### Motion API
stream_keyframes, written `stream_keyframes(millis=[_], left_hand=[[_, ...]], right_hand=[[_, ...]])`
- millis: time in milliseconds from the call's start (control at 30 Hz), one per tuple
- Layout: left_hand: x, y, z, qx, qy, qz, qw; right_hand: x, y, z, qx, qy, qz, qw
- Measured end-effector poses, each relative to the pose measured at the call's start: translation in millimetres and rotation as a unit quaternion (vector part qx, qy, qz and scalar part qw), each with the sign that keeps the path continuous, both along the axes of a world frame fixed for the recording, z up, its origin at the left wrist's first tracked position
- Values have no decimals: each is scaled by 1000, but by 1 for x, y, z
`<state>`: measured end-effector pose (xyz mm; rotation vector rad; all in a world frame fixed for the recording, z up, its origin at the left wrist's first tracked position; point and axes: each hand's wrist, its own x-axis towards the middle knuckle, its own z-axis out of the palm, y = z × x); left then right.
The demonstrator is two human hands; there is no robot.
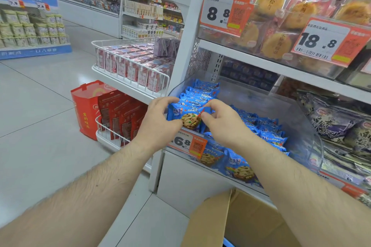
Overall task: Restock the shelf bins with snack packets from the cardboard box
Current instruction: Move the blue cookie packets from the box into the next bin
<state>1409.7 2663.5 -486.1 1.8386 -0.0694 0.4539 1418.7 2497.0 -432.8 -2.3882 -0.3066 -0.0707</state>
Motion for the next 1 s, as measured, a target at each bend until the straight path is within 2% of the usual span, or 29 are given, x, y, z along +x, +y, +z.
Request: stream_keyframes(millis=[67,133,300,433,533,633,833,1000], left_hand=[[0,1,0,-10,14,1,1000],[-3,1,2,24,3,15,1000],[-7,-6,6,191,-58,101,975],[-4,-13,5,298,-119,141,937],[0,-18,3,307,-134,119,935],[1,-19,1,272,-110,91,952],[0,-17,3,263,-98,88,956],[0,-20,1,276,-89,100,952]], right_hand=[[5,-6,3,66,15,-25,997],[4,-12,6,149,38,-64,986],[1,-31,10,378,178,-102,903],[4,-30,9,451,250,-116,849],[7,-22,11,470,294,-110,825],[12,-10,10,459,323,-96,822],[19,-6,7,437,329,-69,834],[17,-38,2,412,247,-132,867]])
